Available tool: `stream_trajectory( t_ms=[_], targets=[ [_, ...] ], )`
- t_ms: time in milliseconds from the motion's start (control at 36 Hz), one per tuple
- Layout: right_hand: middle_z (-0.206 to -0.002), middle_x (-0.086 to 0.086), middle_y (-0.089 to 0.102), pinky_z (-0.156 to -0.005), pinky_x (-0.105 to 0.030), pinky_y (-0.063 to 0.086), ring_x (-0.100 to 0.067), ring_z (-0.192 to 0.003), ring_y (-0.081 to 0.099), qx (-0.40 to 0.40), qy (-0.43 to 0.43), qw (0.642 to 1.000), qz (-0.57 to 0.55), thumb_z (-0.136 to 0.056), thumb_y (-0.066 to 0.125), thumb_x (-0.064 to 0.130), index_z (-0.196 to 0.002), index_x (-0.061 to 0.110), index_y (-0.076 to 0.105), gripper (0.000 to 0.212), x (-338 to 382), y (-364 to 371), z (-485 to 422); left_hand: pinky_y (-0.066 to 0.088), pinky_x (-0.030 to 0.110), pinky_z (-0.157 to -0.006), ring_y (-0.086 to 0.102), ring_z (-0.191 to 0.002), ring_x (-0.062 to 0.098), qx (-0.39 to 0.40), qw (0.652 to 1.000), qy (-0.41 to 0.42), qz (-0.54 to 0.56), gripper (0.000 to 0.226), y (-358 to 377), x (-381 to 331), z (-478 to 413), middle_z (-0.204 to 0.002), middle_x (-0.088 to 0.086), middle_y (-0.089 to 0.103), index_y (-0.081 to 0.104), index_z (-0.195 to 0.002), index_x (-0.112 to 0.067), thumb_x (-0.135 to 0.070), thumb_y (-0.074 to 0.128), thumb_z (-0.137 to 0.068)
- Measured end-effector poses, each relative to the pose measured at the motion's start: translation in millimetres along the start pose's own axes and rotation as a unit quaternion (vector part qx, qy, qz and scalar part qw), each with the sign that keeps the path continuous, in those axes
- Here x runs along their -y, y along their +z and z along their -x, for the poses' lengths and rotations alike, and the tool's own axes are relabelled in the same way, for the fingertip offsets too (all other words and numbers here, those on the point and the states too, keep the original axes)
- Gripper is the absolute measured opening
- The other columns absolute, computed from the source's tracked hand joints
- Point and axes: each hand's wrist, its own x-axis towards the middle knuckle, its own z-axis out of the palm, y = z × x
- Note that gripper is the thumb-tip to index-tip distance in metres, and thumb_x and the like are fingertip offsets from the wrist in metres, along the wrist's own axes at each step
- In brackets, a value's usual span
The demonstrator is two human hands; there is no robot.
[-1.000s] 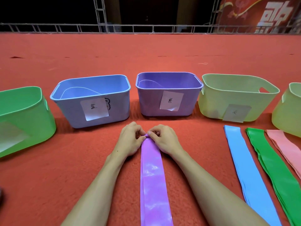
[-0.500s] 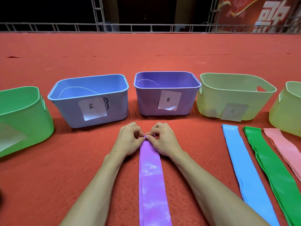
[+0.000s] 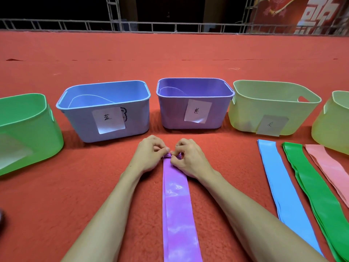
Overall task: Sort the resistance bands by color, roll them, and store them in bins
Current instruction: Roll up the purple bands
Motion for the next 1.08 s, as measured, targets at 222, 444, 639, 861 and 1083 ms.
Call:
stream_trajectory(
  t_ms=[222,444,639,861,1083],
  targets=[
    [-0.081,0.013,0.049,-0.071,-0.034,0.042,-0.013,-0.076,0.041,0.002,-0.024,1.0,0.005,-0.074,0.066,0.021,-0.065,0.016,0.062,0.011,-4,1,3,0.054,0.034,-0.086,0.067,-0.087,0.018,0.018,0.999,-0.033,-0.008,0.008,-2,-1,1,-0.093,-0.007,0.057,0.078,-0.08,-0.019,-0.011,0.078,-0.077],
    [-0.082,0.009,0.051,-0.069,-0.035,0.043,-0.017,-0.075,0.045,-0.014,-0.047,0.999,0.007,-0.076,0.064,0.022,-0.06,0.029,0.047,0.024,-4,2,5,0.052,0.036,-0.088,0.066,-0.086,0.023,0.061,0.997,-0.02,-0.036,0.011,-5,-9,3,-0.084,-0.009,0.057,0.078,-0.09,-0.009,-0.012,0.076,-0.079],
    [-0.075,0.002,0.054,-0.062,-0.021,0.033,-0.004,-0.06,0.045,-0.022,0.01,0.999,-0.047,-0.081,0.07,0.021,-0.072,0.014,0.075,0.013,-3,-2,2,0.055,0.04,-0.086,0.069,-0.083,0.013,0.06,0.997,-0.03,-0.027,0.019,-1,-1,2,-0.081,-0.006,0.072,0.076,-0.069,-0.028,-0.011,0.077,-0.077],
    [-0.081,0.01,0.074,-0.064,-0.015,0.043,0.013,-0.056,0.053,0.077,0.12,0.982,-0.122,-0.082,0.073,0.023,-0.097,0.02,0.077,0.015,-7,-16,-20,0.054,0.035,-0.081,0.063,-0.077,0.012,0.032,0.999,-0.029,-0.027,0.029,3,-4,4,-0.081,-0.004,0.067,0.066,-0.06,-0.033,-0.013,0.077,-0.077],
    [-0.063,0.007,0.068,-0.058,-0.021,0.041,0.001,-0.055,0.044,0.176,0.147,0.968,-0.099,-0.077,0.079,0.021,-0.088,0.012,0.079,0.014,-2,-30,-30,0.057,0.037,-0.075,0.066,-0.076,0.014,0.044,0.998,-0.039,-0.015,0.021,4,1,3,-0.079,-0.004,0.07,0.068,-0.061,-0.025,-0.013,0.079,-0.074]
  ],
)
